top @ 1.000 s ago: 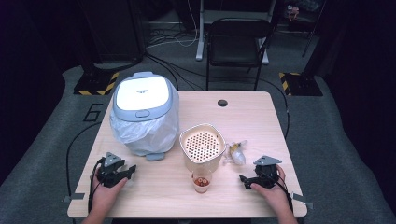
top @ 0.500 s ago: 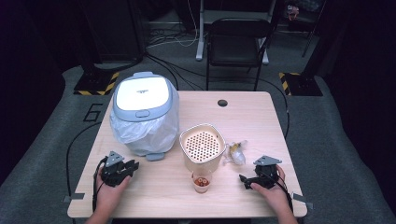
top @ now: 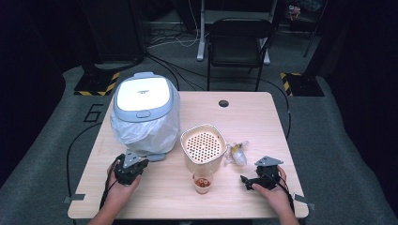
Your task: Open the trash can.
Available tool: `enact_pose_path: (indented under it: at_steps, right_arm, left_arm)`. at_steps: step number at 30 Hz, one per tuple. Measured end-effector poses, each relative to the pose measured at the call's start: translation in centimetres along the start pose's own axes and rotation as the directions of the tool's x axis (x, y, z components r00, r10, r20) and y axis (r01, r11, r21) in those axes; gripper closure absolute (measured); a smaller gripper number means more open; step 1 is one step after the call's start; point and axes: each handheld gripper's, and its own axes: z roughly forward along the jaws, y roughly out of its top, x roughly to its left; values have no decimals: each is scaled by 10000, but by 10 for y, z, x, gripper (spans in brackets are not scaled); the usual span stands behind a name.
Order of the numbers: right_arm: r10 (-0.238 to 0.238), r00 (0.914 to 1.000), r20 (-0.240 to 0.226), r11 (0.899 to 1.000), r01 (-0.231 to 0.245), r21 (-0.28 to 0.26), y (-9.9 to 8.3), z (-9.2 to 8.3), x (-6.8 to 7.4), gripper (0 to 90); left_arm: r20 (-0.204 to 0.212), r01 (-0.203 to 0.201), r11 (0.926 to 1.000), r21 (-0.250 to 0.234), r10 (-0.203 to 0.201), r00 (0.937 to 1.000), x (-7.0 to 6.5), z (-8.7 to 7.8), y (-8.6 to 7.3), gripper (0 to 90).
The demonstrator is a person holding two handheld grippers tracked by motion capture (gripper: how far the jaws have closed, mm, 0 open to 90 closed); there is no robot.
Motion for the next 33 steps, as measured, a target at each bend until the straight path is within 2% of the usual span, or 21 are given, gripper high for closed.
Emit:
enact_pose_path:
  at_steps: [2,4,5,9,10,11,13,14,18,24,27,30,32,33]
  right_arm:
    - [-21,10000,12,10000,21,-25,0,0,0,0]
    - [30,10000,14,10000,-30,-76,0,0,0,0]
    - [14,10000,6,10000,-14,-30,0,0,0,0]
    - [23,10000,12,10000,-22,-55,0,0,0,0]
    - [-10,10000,5,10000,10,-27,0,0,0,0]
    - [18,10000,2,10000,-18,-72,0,0,0,0]
    - [-19,10000,15,10000,19,-41,0,0,0,0]
    - [19,10000,10,10000,-19,-60,0,0,0,0]
    - [-12,10000,4,10000,12,-39,0,0,0,0]
    - [14,10000,12,10000,-14,-44,0,0,0,0]
    - [20,10000,23,10000,-20,-48,0,0,0,0]
    - [-21,10000,10,10000,21,-16,0,0,0,0]
    - [-15,10000,11,10000,16,-52,0,0,0,0]
    - [-15,10000,11,10000,16,-52,0,0,0,0]
  left_arm:
    - [91,-161,9999,-61,162,9998,-1,2,2,900]
    - [200,-60,10000,12,60,9998,-5,7,4,900]
    - [301,-219,9997,92,216,9993,-7,10,6,900]
    - [76,-551,9984,124,550,9985,-11,15,9,900]
    - [-98,-621,9979,181,623,9980,-12,16,10,900]
    - [-262,-619,9980,160,624,9977,-13,18,10,900]
    - [-305,-460,9989,84,462,9985,-11,20,12,900]
    - [-574,-561,9984,52,563,9968,-10,21,14,900]
    - [-784,-728,9973,-50,721,9943,-10,26,15,900]
    - [-921,-350,9985,-415,311,9953,-10,31,13,900]
    - [-941,-198,9993,-313,168,9954,-10,35,11,900]
    - [-904,-71,9990,-434,31,9959,-11,36,10,900]
    - [-1002,267,9976,-633,-329,9944,-11,38,8,900]
    - [-1002,267,9976,-633,-329,9944,-11,38,8,890]
